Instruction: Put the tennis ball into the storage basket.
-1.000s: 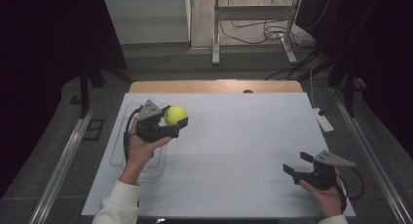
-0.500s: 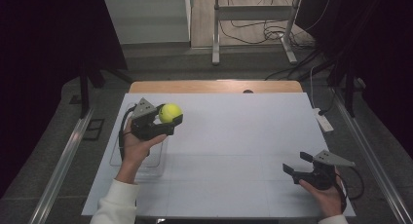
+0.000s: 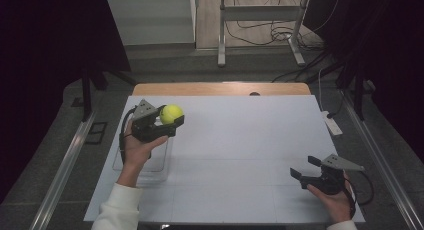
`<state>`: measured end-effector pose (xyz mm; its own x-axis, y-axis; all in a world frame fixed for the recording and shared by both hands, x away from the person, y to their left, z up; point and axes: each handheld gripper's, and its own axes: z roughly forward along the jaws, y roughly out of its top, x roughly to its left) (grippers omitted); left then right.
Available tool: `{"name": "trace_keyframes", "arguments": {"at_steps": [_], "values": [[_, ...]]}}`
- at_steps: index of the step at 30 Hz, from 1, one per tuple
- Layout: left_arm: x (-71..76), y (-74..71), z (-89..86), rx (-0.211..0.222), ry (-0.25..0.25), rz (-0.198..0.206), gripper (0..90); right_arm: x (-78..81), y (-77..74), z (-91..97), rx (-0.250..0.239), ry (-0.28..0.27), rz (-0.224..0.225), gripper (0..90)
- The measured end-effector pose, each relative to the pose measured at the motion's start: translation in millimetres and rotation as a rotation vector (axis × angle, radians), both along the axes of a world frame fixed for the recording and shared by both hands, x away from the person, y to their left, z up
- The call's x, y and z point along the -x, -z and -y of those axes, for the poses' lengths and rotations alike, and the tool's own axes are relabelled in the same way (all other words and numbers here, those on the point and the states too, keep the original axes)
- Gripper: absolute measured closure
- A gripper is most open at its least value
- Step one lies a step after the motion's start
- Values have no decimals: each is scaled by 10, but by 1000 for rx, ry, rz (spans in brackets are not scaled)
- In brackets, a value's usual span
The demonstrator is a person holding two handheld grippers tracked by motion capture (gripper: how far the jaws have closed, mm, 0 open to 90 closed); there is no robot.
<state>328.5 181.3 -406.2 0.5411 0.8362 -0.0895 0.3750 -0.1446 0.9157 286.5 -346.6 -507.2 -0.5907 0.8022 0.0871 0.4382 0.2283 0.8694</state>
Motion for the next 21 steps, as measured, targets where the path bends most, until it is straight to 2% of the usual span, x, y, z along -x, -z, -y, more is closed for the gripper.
{"name": "trace_keyframes", "arguments": {"at_steps": [15,21], "values": [[-101,-8,-74,16,-41,-10,265,8,-8,2,-9,4,5,116],[-161,11,-109,3,-63,-24,265,15,-11,4,-13,4,3,116]]}}
